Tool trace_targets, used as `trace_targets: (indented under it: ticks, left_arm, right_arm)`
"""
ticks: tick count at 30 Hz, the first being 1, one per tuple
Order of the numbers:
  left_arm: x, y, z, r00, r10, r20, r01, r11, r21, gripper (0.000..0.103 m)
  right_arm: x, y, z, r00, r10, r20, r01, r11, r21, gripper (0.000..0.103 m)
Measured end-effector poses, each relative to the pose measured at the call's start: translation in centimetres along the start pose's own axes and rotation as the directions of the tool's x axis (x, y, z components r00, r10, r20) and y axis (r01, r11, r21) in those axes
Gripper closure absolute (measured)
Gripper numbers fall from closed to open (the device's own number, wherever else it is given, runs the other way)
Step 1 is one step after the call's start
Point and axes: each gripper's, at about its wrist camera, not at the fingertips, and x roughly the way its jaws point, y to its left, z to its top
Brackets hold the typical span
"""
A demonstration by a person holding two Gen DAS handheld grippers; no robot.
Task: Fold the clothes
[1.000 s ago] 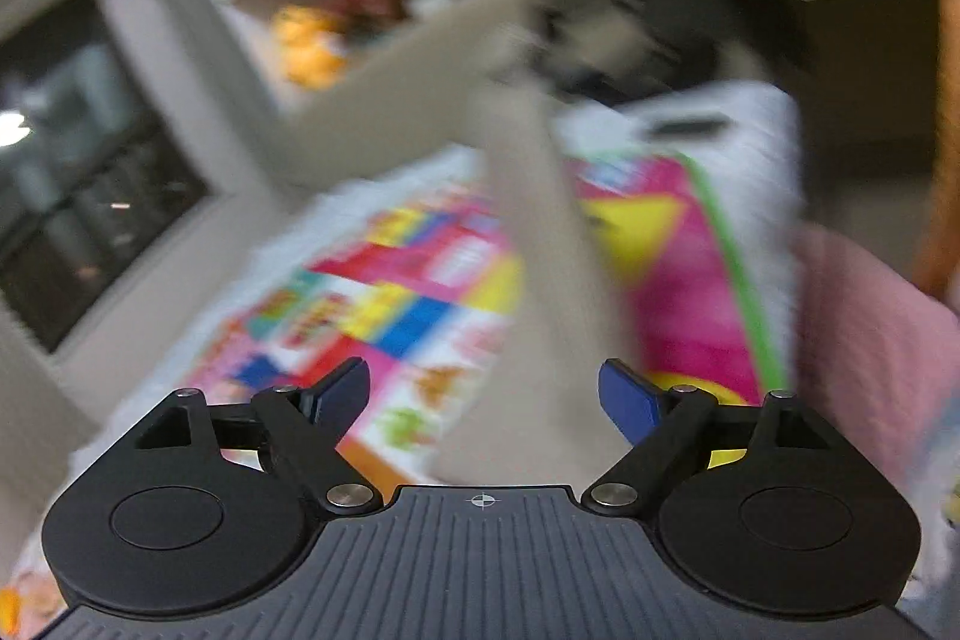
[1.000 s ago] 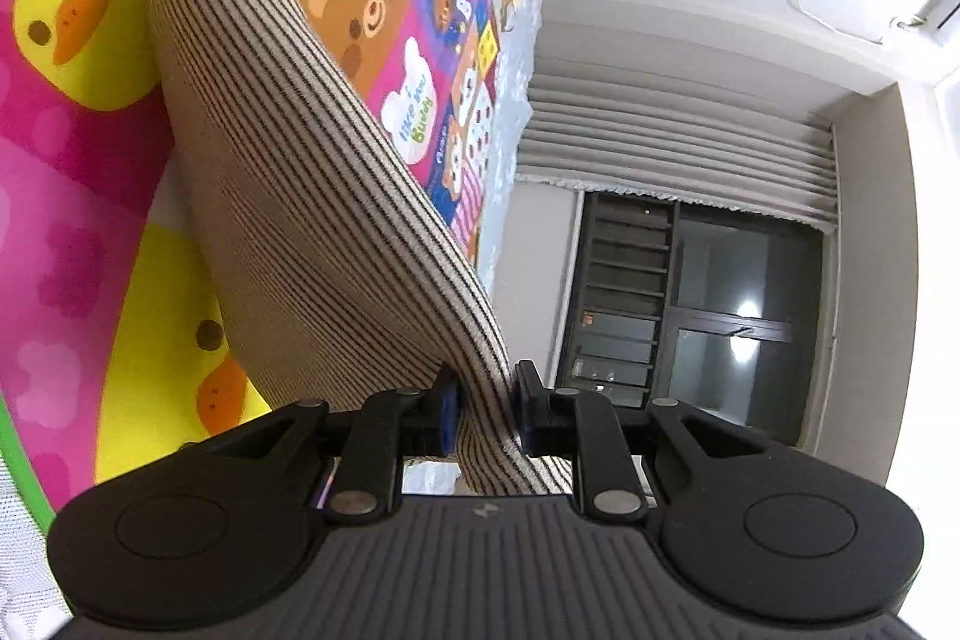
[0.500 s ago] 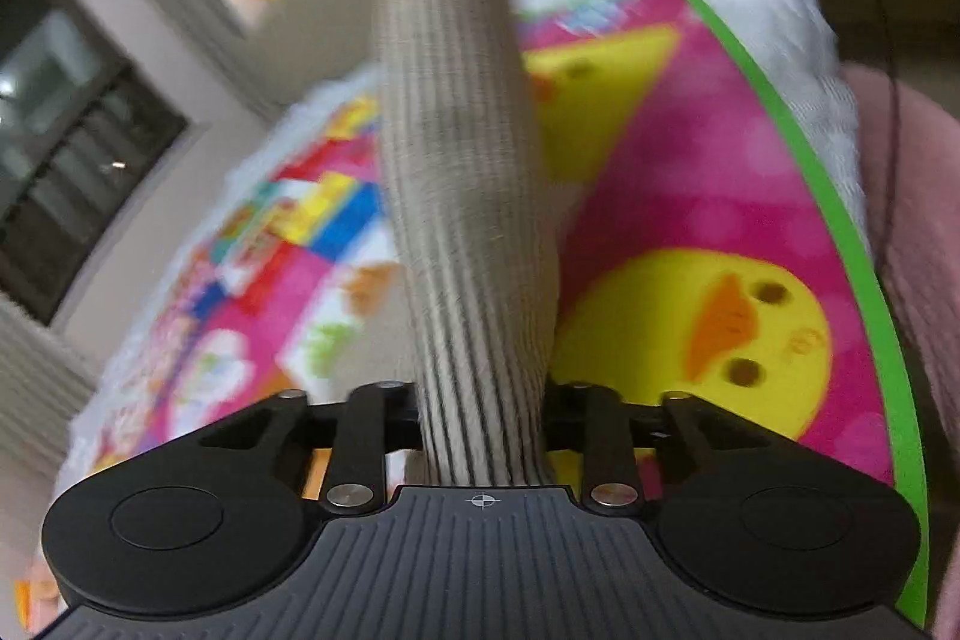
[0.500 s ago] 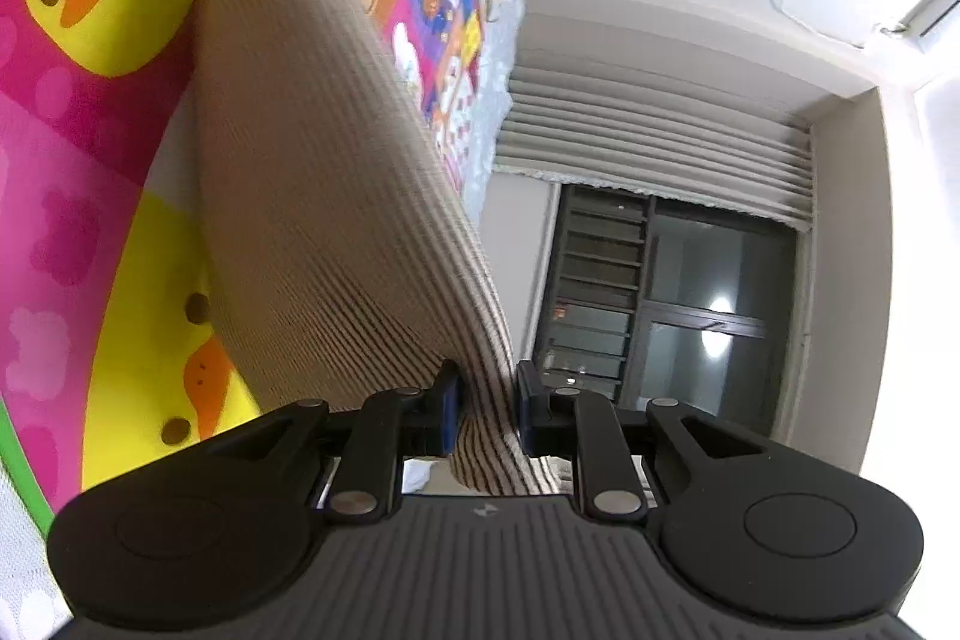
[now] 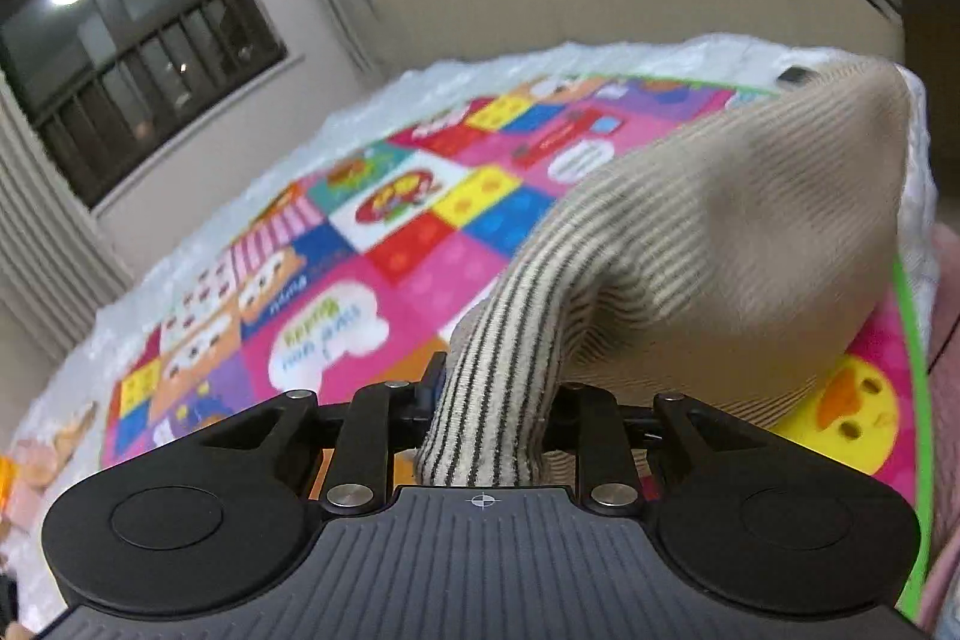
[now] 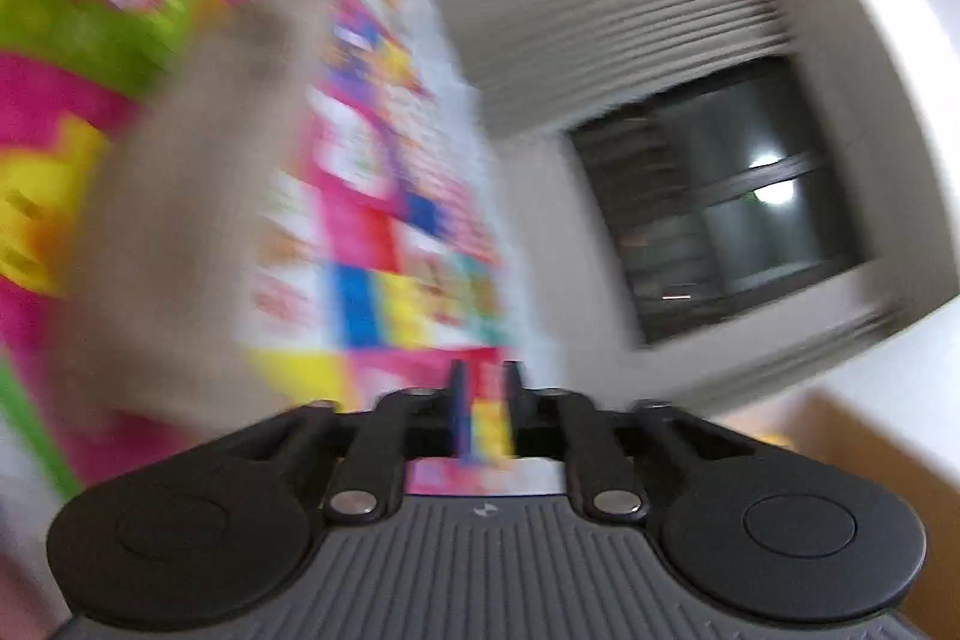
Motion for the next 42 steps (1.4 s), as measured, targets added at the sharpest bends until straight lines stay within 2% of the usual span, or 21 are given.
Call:
trace_targets:
  ticks: [5,9,11,13,14,15,20,24,25,26,27,28,30,33,34,36,37,38,40,41,42]
  left_arm:
    - [0.6,0.2,0.0,1.0,-0.013,0.006,0.013,1.0,0.005,0.077]
    - [1.2,0.6,0.1,0.999,-0.029,0.017,0.029,0.999,0.014,0.077]
    - [1.5,0.8,0.2,0.999,-0.038,0.022,0.038,0.999,0.018,0.077]
    - [1.8,1.1,0.2,0.999,-0.047,0.027,0.047,0.999,0.022,0.077]
    - [2.0,1.2,0.2,0.998,-0.052,0.029,0.051,0.998,0.024,0.077]
    - [2.2,1.3,0.3,0.998,-0.055,0.031,0.054,0.998,0.024,0.077]
    - [3.8,4.5,1.8,0.998,-0.046,0.042,0.047,0.999,-0.008,0.077]
    - [7.7,7.5,3.8,0.998,0.018,0.056,-0.017,1.0,-0.008,0.075]
    - [9.8,8.3,4.2,0.997,0.049,0.055,-0.048,0.999,-0.014,0.068]
    - [12.0,9.3,4.5,0.996,0.076,0.044,-0.075,0.997,-0.032,0.063]
    - [14.2,10.3,4.7,0.993,0.114,0.031,-0.112,0.992,-0.057,0.049]
    - [16.2,11.4,4.7,0.986,0.166,0.013,-0.164,0.982,-0.094,0.042]
    - [18.1,13.8,4.5,0.977,0.211,-0.025,-0.212,0.957,-0.199,0.037]
    - [18.3,17.1,3.4,0.975,0.219,-0.036,-0.216,0.894,-0.392,0.01]
    - [18.1,17.8,3.0,0.977,0.21,-0.034,-0.203,0.875,-0.439,0.008]
    - [17.9,18.2,2.1,0.987,0.155,-0.032,-0.15,0.852,-0.501,0.008]
    - [17.9,18.4,1.6,0.992,0.124,-0.028,-0.12,0.837,-0.534,0.008]
    - [18.1,18.3,1.1,0.997,0.074,-0.02,-0.072,0.813,-0.577,0.008]
    - [18.7,17.9,0.1,0.998,-0.059,0.023,0.059,0.727,-0.684,0.008]
    - [19.2,17.7,-0.5,0.991,-0.125,0.053,0.124,0.669,-0.733,0.007]
    - [20.1,17.3,-1.1,0.976,-0.198,0.092,0.193,0.586,-0.787,0.006]
  right_arm:
    - [-2.1,1.1,3.0,0.97,0.214,0.118,-0.225,0.971,0.085,0.031]
    - [1.4,0.9,2.7,0.968,0.241,0.066,-0.246,0.966,0.086,0.027]
    - [4.3,0.1,1.9,0.944,0.329,0.013,-0.326,0.928,0.181,0.025]
    - [7.2,-0.8,0.7,0.895,0.446,0.001,-0.425,0.853,0.302,0.042]
    - [8.3,-1.1,0.2,0.874,0.487,-0.001,-0.455,0.817,0.353,0.08]
    - [8.4,-1.2,-0.1,0.881,0.473,-0.014,-0.439,0.828,0.348,0.089]
    - [10.0,-2.7,0.1,0.917,0.399,0.003,-0.389,0.891,0.235,0.09]
    - [17.3,-5.4,-0.2,0.949,0.316,-0.008,-0.308,0.929,0.204,0.087]
    - [19.8,-5.6,-0.3,0.959,0.284,-0.019,-0.275,0.941,0.195,0.085]
    - [22.3,-5.6,-0.5,0.972,0.228,-0.051,-0.214,0.957,0.196,0.072]
    - [24.9,-5.6,-0.8,0.982,0.171,-0.082,-0.152,0.969,0.196,0.066]
    - [27.4,-5.7,-1.0,0.987,0.113,-0.114,-0.09,0.977,0.193,0.066]
    - [30.5,-5.7,-2.0,0.985,0.006,-0.175,0.026,0.984,0.178,0.056]
    - [31.7,-6.5,-4.1,0.976,-0.009,-0.217,0.07,0.958,0.278,0.045]
    - [31.7,-6.8,-4.9,0.974,0.008,-0.227,0.068,0.943,0.325,0.044]
    - [31.8,-7.3,-6.7,0.969,0.076,-0.234,0.037,0.894,0.446,0.043]
    - [31.8,-7.7,-7.7,0.966,0.125,-0.226,0.018,0.842,0.539,0.042]
    - [31.9,-8.3,-9.0,0.963,0.181,-0.201,-0.006,0.758,0.652,0.042]
    - [32.3,-9.1,-11.4,0.956,0.266,-0.124,-0.046,0.552,0.832,0.042]
    - [32.5,-9.2,-12.6,0.95,0.303,-0.072,-0.069,0.431,0.9,0.041]
    - [32.9,-9.0,-13.6,0.938,0.345,0.001,-0.113,0.305,0.946,0.037]
